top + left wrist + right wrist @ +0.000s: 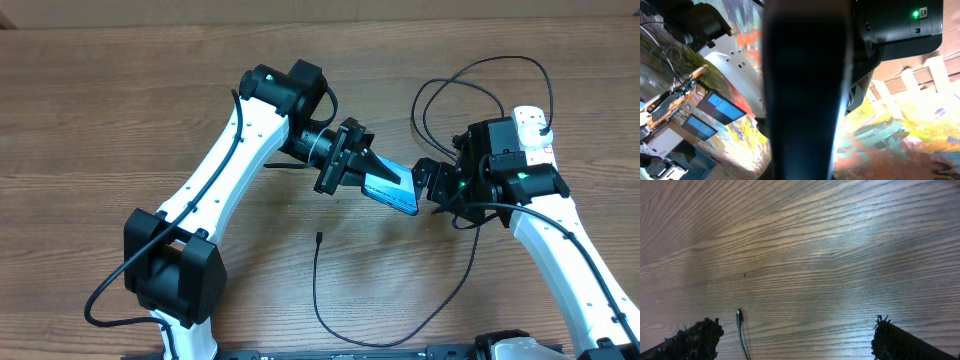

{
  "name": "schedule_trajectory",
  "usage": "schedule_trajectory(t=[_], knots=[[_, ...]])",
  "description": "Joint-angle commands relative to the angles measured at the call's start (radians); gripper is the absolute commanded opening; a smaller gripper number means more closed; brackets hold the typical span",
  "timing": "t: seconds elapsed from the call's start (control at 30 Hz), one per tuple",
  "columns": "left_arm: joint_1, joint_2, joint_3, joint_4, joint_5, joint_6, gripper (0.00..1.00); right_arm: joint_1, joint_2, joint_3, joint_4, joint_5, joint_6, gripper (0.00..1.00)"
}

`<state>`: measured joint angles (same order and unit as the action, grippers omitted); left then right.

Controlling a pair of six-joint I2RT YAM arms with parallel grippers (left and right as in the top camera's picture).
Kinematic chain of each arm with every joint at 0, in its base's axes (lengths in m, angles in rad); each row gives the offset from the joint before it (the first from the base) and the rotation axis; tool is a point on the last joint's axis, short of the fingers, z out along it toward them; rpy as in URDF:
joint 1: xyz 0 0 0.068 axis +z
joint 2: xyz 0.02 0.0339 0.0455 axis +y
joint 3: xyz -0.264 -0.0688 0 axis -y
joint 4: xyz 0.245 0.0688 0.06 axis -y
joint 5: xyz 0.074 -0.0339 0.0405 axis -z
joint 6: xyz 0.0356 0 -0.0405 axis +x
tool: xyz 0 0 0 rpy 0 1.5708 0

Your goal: Plug charger to phone and switch on socket

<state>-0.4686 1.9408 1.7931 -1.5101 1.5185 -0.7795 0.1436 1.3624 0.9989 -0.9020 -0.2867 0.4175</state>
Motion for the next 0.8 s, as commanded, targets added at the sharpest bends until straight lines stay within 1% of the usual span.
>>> schedule_trajectory(t=[0.0, 0.03, 0.1, 0.13, 0.23, 0.33, 0.4, 0.5, 0.57, 0.77], knots=[[0.005, -0.044, 0.022, 0.030, -0.017, 0.021, 0.04, -0.003, 0.003, 0.008, 0.003, 0.009, -0.007, 1.00], [0.005, -0.044, 0.022, 0.043, -0.058, 0.045, 0.04, -0.003, 0.003, 0.008, 0.003, 0.009, -0.007, 1.00], [0.005, -0.044, 0.022, 0.063, -0.190, 0.111, 0.04, -0.003, 0.003, 0.008, 0.003, 0.009, -0.007, 1.00], [0.005, -0.044, 0.022, 0.076, -0.282, 0.135, 0.04, -0.003, 0.003, 0.008, 0.003, 0.009, -0.007, 1.00], [0.005, -0.044, 0.022, 0.098, -0.636, 0.249, 0.04, -0.003, 0.003, 0.008, 0.003, 0.009, -0.007, 1.00], [0.005, -0.044, 0.022, 0.115, -1.006, 0.306, 0.04, -0.003, 0.003, 0.008, 0.003, 0.010, -0.007, 1.00], [0.000, -0.044, 0.022, 0.116, -1.302, 0.303, 0.05, -0.003, 0.003, 0.008, 0.003, 0.009, -0.007, 1.00], [-0.009, -0.042, 0.021, 0.121, -1.639, 0.260, 0.04, -0.003, 0.003, 0.008, 0.003, 0.009, -0.007, 1.00], [-0.011, -0.028, 0.019, 0.151, -1.823, 0.241, 0.04, -0.003, 0.003, 0.008, 0.003, 0.009, -0.007, 1.00], [-0.016, 0.068, 0.016, 0.187, -1.806, 0.242, 0.04, -0.003, 0.003, 0.008, 0.003, 0.009, -0.007, 1.00]])
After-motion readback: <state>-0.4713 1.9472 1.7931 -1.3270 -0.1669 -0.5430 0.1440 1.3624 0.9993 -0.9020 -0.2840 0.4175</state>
